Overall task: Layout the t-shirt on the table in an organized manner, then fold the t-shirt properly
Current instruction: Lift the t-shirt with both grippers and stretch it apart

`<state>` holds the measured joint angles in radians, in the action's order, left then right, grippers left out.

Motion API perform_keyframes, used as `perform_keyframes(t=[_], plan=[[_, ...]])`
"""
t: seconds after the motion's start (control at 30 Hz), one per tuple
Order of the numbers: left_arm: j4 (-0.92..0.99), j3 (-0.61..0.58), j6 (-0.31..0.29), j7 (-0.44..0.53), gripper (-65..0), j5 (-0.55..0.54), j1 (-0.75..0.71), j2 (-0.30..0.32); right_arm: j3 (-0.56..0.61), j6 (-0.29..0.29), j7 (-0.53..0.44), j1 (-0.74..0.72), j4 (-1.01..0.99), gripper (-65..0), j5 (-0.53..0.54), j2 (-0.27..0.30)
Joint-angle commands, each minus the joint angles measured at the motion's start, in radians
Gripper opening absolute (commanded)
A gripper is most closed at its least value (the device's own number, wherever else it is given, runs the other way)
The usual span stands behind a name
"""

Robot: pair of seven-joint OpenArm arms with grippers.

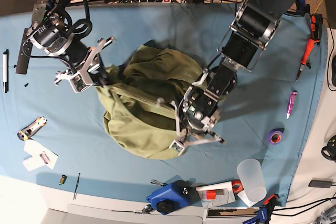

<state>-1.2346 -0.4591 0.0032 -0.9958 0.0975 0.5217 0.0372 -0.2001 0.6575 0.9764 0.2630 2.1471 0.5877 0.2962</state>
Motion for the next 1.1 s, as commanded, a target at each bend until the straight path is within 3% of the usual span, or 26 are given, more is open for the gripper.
perform_keyframes(t=[0.0, 0.13, 0.3, 0.53, 0.7, 0.8, 0.87, 1.07], plan=[[-0.016, 0.004, 0.005, 0.003, -65.0, 0.027, 0.048, 0.001, 0.001, 0.013, -0.013, -0.008, 0.018, -65.0, 0.037, 0.011], [-0.017, 0.004, 0.005, -0.037, -65.0, 0.034, 0.097, 0.042, 0.069, 0.041, 0.021, -0.008, 0.018, -65.0, 0.098, 0.011], [-0.019, 0.004, 0.051, -0.06, -65.0, 0.029, 0.135, 0.126, 0.267, 0.041, 0.018, -0.009, 0.018, -65.0, 0.087, 0.011], [-0.02, 0.004, 0.049, -0.031, -65.0, 0.003, 0.146, 0.255, 0.543, 0.041, -0.132, -0.012, 0.018, -65.0, -0.097, 0.006], [-0.02, 0.004, 0.049, -0.028, -65.0, -0.035, 0.185, 0.352, 0.682, 0.041, -0.14, -0.017, 0.018, -65.0, -0.185, -0.076], [-0.02, 0.004, 0.048, -0.028, -65.0, -0.126, 0.196, 0.394, 0.727, 0.041, -0.143, -0.017, 0.018, -65.0, -0.252, -0.132], [-0.02, 0.004, 0.035, -0.029, -65.0, -0.125, 0.196, 0.408, 0.733, 0.041, -0.143, -0.017, 0.018, -65.0, -0.277, -0.156], [-0.021, 0.004, 0.027, -0.027, -65.0, -0.128, 0.208, 0.454, 0.719, 0.013, -0.143, -0.029, 0.018, -65.0, -0.283, -0.161]])
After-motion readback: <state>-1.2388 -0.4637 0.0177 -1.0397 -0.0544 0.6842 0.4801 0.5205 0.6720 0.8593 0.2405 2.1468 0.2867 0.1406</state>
